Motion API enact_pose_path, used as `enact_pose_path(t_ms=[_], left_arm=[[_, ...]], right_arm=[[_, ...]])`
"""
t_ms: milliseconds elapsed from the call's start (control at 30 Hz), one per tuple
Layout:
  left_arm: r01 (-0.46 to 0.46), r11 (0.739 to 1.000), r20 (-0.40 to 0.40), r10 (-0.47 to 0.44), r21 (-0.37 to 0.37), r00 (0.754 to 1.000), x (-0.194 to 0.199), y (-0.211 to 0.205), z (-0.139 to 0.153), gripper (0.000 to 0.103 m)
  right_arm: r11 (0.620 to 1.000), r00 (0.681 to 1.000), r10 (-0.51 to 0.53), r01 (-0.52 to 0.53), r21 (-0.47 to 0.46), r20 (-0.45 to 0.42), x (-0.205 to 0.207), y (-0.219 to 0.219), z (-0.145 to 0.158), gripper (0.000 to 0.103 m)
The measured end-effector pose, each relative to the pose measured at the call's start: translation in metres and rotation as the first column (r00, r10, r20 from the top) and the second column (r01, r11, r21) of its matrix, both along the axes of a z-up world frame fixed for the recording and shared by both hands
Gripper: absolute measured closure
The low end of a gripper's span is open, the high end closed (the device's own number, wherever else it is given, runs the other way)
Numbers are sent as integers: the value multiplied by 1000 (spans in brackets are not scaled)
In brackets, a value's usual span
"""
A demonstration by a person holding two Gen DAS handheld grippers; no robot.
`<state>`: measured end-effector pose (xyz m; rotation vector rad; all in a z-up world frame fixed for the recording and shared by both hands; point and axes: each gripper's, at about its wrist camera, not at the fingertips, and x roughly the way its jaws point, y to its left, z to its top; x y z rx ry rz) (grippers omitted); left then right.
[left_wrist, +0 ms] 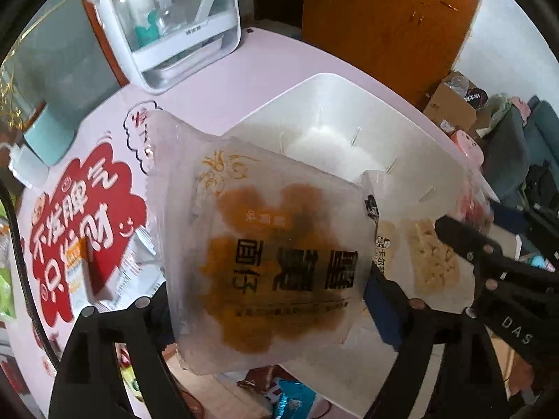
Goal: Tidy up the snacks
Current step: 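Carry both packs into the white tray and open both tools, then withdraw both tools from the tray toward the remaining snacks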
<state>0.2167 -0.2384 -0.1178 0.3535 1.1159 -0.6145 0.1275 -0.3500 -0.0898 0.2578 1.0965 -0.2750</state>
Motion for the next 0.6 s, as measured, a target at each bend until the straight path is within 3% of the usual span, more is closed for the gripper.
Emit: enact_pose_path(t_ms=[67, 133, 200, 600], left_arm=[[-12, 1000, -68, 11, -20, 998, 4, 2, -7, 13], [-19, 999, -73, 16, -40, 997, 4, 4, -6, 12], [-28, 998, -58, 25, -50, 998, 1, 6, -2, 3], [-45, 987, 35, 51, -154, 998, -29, 49, 55, 1]], right_arm=[[1000, 1000, -1, 1, 4, 4, -4, 1, 1, 44], [1000, 1000, -17, 17, -13, 14, -6, 1, 4, 39], [1000, 999, -23, 24, -12, 28, -9, 1, 9, 31], [996, 991, -79, 82, -28, 107, -50, 25, 43, 31]])
